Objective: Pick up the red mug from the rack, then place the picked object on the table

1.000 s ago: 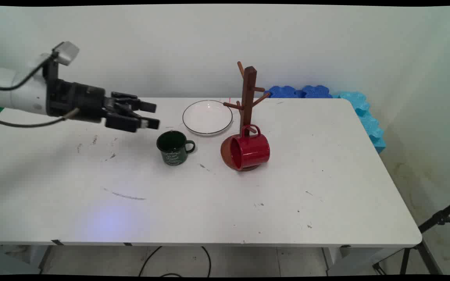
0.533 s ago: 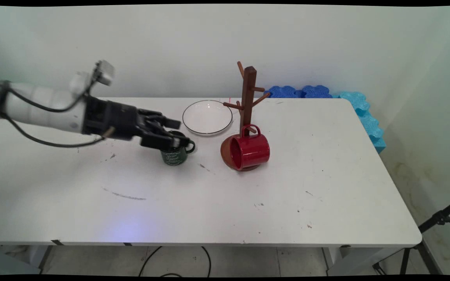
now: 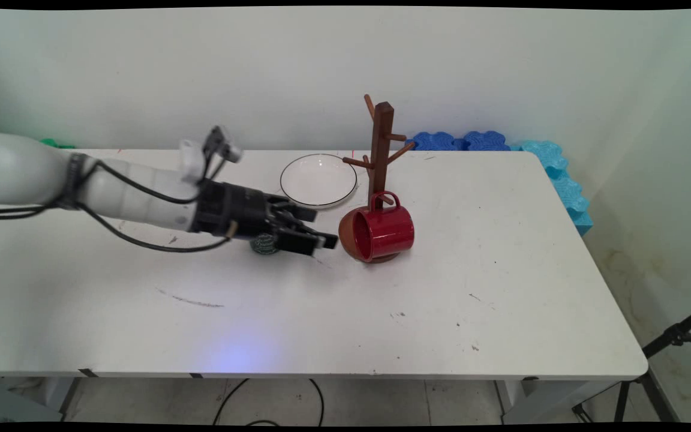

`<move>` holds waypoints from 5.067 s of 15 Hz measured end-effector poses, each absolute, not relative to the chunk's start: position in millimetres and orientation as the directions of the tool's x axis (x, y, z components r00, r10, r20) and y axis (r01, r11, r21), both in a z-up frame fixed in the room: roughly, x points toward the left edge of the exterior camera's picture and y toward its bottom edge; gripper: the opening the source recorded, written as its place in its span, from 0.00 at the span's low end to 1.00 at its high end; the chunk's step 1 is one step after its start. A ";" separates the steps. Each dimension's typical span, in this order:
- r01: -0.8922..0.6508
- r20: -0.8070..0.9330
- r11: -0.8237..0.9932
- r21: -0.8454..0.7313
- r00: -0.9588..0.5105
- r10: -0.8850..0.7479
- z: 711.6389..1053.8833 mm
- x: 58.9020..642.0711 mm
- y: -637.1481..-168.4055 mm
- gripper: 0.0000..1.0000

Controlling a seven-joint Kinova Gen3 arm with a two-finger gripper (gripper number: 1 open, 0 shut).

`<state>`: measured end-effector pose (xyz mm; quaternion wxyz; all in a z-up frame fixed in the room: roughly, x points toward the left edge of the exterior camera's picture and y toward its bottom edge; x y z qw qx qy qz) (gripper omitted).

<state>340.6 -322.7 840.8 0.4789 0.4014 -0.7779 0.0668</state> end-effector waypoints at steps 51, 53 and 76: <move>-0.661 0.843 0.678 0.321 -0.126 -0.522 784.8 244.4 -346.9 0.00; -0.643 0.845 0.692 0.328 -0.127 -0.519 792.9 246.7 -338.5 0.00; -0.547 0.770 0.818 0.177 -0.441 -0.462 923.4 321.0 -321.5 0.00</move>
